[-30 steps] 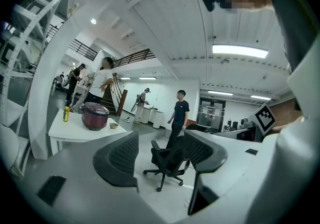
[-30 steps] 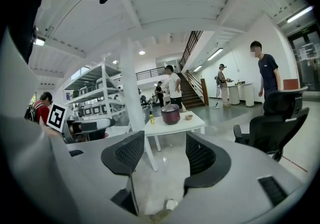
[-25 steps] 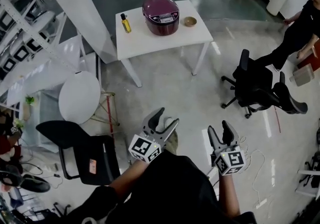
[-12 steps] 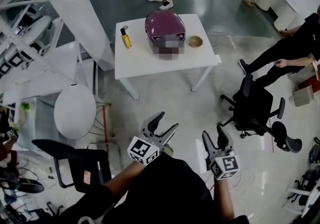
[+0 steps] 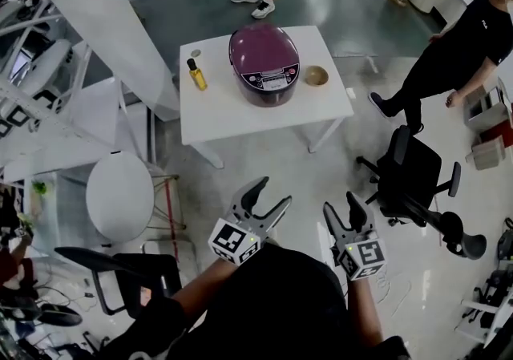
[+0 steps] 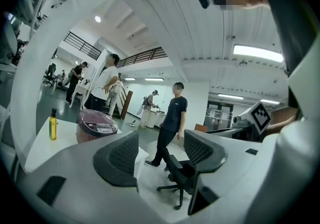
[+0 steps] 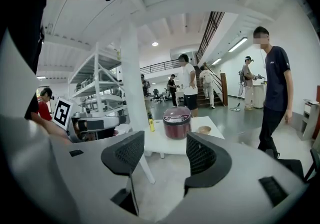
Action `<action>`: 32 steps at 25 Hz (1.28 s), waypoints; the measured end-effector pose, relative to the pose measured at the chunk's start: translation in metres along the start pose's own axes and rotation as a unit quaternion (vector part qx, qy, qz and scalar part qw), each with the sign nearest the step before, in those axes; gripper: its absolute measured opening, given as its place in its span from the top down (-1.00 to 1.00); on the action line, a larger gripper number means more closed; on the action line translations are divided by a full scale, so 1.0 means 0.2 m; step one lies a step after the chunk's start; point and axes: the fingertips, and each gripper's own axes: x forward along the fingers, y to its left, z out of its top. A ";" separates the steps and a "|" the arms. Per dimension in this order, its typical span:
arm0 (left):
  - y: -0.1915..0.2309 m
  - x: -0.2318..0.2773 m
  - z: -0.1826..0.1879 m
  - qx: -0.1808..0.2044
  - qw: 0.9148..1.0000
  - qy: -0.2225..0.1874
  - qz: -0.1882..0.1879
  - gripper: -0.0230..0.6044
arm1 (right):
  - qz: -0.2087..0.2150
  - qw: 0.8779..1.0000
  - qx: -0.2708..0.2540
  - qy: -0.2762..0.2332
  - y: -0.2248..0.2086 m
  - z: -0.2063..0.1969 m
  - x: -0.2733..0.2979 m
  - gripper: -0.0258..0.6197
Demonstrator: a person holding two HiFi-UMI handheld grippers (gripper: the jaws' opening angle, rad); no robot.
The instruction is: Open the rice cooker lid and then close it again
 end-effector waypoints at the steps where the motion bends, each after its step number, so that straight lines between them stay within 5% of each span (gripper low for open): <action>1: 0.02 0.01 0.00 -0.001 1.000 0.002 0.000 0.09 | 0.003 1.000 0.004 0.003 0.01 -0.01 0.02 0.18; 11: 0.18 0.05 0.01 -0.031 0.998 0.001 0.045 0.09 | 0.056 0.998 0.017 0.015 0.00 0.02 0.29 0.18; 17: 0.38 0.14 0.06 -0.026 0.994 -0.008 0.104 0.09 | 0.107 0.994 -0.002 0.022 -0.09 0.09 0.59 0.18; 23: 0.61 0.33 0.14 -0.024 0.984 -0.025 0.175 0.09 | 0.180 0.983 -0.026 0.022 -0.22 0.27 0.95 0.18; 32: 0.79 0.74 0.31 -0.041 0.974 -0.039 0.219 0.09 | 0.231 0.972 -0.033 0.024 -0.52 0.47 1.31 0.18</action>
